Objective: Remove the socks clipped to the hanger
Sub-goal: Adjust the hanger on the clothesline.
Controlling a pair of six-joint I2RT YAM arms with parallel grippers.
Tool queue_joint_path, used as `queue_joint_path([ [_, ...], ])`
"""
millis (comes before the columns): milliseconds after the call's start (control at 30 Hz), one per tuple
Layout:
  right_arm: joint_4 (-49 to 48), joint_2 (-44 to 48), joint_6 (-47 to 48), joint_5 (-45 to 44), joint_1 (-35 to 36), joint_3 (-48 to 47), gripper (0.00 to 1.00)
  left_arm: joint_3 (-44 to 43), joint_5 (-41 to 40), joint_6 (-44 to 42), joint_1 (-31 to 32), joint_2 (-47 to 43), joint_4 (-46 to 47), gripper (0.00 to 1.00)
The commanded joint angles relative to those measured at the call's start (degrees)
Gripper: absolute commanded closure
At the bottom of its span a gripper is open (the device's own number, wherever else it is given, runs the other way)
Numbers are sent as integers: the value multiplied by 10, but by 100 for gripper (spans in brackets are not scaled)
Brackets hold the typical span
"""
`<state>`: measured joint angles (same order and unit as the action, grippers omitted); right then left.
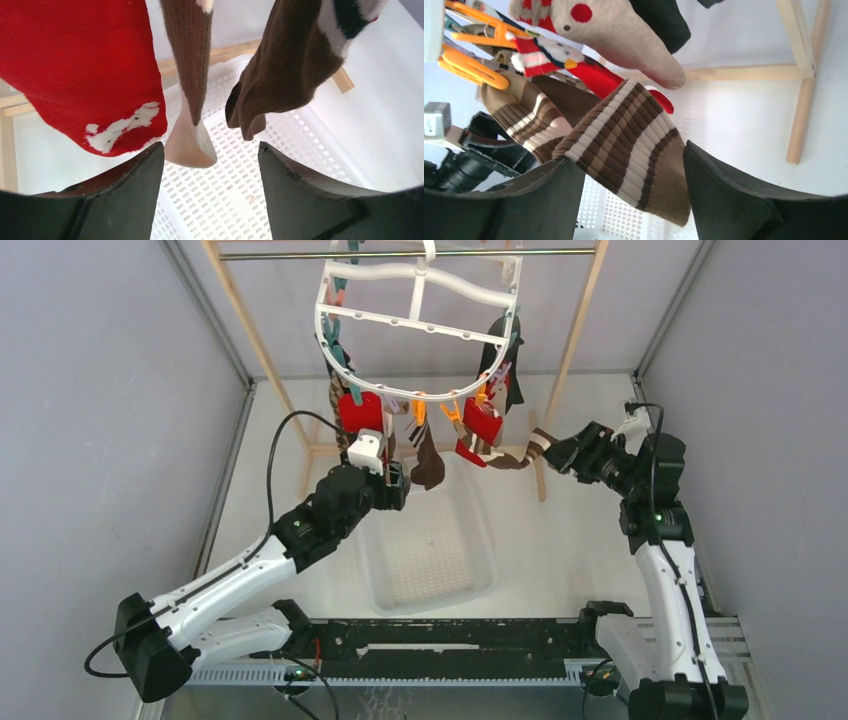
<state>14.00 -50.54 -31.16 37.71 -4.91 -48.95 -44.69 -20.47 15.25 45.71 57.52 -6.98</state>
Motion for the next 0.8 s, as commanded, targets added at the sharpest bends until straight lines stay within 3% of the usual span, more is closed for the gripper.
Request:
queue_joint_path([
  [0, 58, 57, 32, -52, 17, 27, 20, -14, 0, 12, -1, -37, 0, 25],
  [233, 86, 115, 31, -114, 34, 77, 14, -9, -8, 10, -1, -65, -21, 23],
  [300, 88, 109, 28, -127, 28, 79, 2, -11, -9, 9, -2, -67, -26, 23],
  [333, 84, 103, 25, -125, 25, 79, 1, -11, -9, 8, -2, -67, -27, 23],
  [600, 57, 102, 9, -81, 20, 76, 0, -5, -18, -1, -2, -77, -31, 23],
  [767, 82, 145, 9, -85, 88, 62, 9, -15, -27, -15, -2, -59, -29, 23],
])
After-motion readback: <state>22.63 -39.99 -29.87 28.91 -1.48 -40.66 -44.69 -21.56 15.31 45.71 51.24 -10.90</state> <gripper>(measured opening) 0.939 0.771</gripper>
